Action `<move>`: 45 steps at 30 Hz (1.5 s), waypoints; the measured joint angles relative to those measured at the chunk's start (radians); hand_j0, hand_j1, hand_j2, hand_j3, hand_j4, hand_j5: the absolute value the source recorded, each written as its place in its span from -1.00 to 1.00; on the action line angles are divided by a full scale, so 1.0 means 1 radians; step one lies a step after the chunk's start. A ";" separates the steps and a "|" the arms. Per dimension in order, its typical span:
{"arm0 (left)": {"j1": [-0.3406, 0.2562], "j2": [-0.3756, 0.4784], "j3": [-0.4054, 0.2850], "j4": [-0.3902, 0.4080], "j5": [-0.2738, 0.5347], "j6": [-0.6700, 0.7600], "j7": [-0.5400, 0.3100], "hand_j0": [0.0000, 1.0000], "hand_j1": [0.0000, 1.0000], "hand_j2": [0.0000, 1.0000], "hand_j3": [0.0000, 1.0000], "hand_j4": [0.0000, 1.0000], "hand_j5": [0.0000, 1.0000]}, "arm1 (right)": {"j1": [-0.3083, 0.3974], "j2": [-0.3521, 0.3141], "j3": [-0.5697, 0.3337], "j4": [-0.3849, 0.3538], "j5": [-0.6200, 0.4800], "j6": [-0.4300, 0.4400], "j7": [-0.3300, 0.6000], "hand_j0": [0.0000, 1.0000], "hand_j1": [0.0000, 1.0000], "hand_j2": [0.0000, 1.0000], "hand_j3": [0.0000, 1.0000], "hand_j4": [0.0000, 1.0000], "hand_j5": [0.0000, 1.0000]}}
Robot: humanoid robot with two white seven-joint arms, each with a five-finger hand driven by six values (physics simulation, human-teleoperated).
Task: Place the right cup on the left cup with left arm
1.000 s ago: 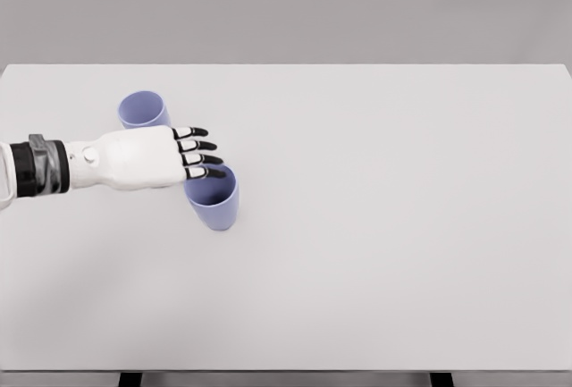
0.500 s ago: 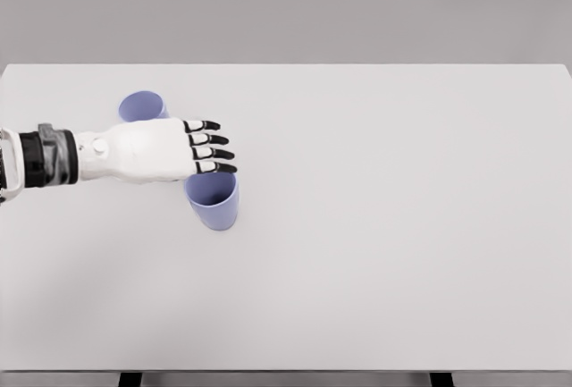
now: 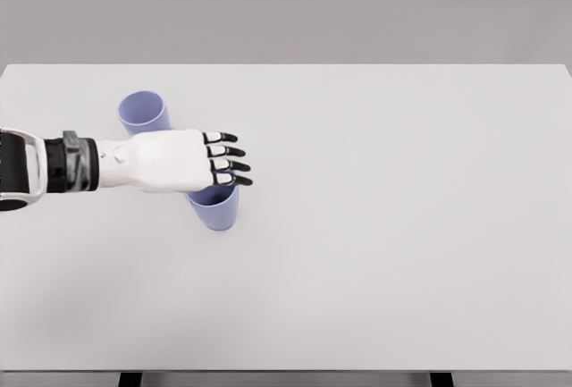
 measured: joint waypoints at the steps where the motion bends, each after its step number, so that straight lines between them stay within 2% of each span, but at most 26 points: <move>1: 0.000 -0.005 -0.003 0.000 -0.001 0.000 -0.003 1.00 1.00 1.00 1.00 1.00 1.00 | 0.000 0.000 0.000 0.000 0.000 0.000 0.000 1.00 1.00 1.00 1.00 1.00 1.00; 29: -0.005 -0.020 -0.040 0.001 -0.012 0.002 -0.074 1.00 1.00 1.00 1.00 1.00 1.00 | 0.000 0.000 0.000 0.000 0.000 0.000 0.000 1.00 1.00 1.00 1.00 1.00 1.00; 32: -0.006 -0.020 -0.040 0.001 -0.009 0.003 -0.076 0.84 0.84 0.84 0.84 0.84 0.84 | 0.000 0.000 0.000 0.000 0.000 0.000 0.000 1.00 1.00 1.00 1.00 1.00 1.00; 45: -0.020 -0.020 -0.040 0.001 -0.010 0.002 -0.085 0.75 0.75 0.75 0.75 0.75 0.75 | 0.000 0.000 0.000 0.000 0.000 0.000 0.000 1.00 1.00 1.00 1.00 1.00 1.00</move>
